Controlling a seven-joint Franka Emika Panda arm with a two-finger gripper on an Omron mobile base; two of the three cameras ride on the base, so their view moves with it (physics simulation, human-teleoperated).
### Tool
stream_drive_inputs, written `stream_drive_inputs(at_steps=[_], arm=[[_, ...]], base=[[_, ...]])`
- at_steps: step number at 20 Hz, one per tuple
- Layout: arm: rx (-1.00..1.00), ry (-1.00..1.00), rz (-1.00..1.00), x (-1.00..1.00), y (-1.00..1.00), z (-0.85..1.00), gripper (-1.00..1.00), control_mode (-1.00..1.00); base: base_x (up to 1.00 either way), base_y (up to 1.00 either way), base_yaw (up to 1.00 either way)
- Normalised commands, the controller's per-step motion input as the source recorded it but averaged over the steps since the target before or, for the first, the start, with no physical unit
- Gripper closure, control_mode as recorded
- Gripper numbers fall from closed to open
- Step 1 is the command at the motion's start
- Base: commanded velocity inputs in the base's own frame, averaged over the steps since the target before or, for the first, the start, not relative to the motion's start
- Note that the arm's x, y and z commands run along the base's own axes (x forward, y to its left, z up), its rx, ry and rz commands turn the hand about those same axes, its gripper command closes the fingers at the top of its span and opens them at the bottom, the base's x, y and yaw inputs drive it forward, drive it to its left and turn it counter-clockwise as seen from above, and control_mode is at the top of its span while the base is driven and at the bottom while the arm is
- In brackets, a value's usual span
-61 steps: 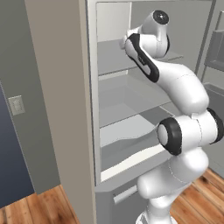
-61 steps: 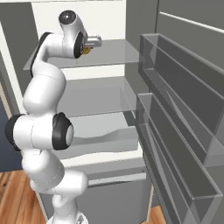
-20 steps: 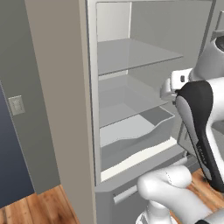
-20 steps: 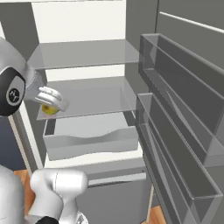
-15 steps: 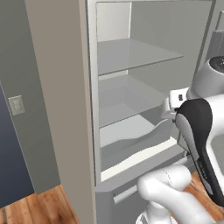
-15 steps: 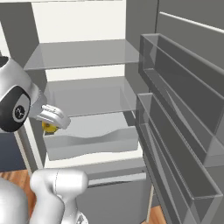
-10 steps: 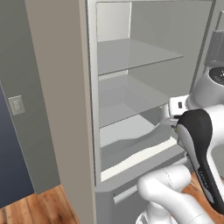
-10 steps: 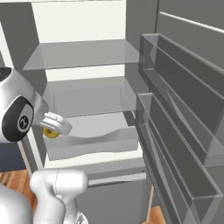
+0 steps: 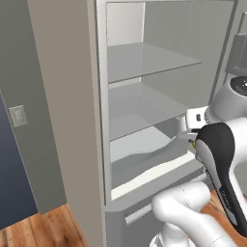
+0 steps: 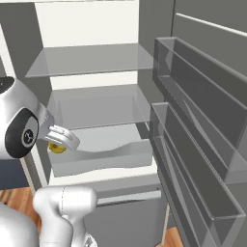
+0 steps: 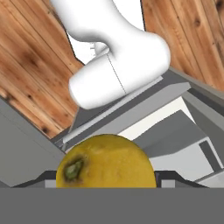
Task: Retrieve a lemon from the fridge and place it on the cutting board with the fish.
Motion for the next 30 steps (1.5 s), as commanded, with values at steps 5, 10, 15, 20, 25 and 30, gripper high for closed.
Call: stream_drive_inputs(at_steps=[5,10,15,20,25,30], arm=[[0.00,0.00,0.00,0.00,0.00,0.00,1.00,-1.00],[0.00,0.00,0.00,-0.01,0.00,0.00,1.00,1.00],[0.00,0.00,0.00,0.00,0.00,0.00,1.00,1.00],[0.00,0.00,0.00,0.00,0.00,0.00,1.00,1.00],[0.00,0.00,0.00,0.00,0.00,0.00,1.00,1.00],[0.00,0.00,0.00,0.00,0.00,0.00,1.00,1.00]], base=[[0.00,0.00,0.00],[-0.27,0.00,0.00],[-0.71,0.00,-0.02],[-0.88,0.00,-0.09],[-0.82,0.00,-0.32],[-0.92,0.00,-0.44]])
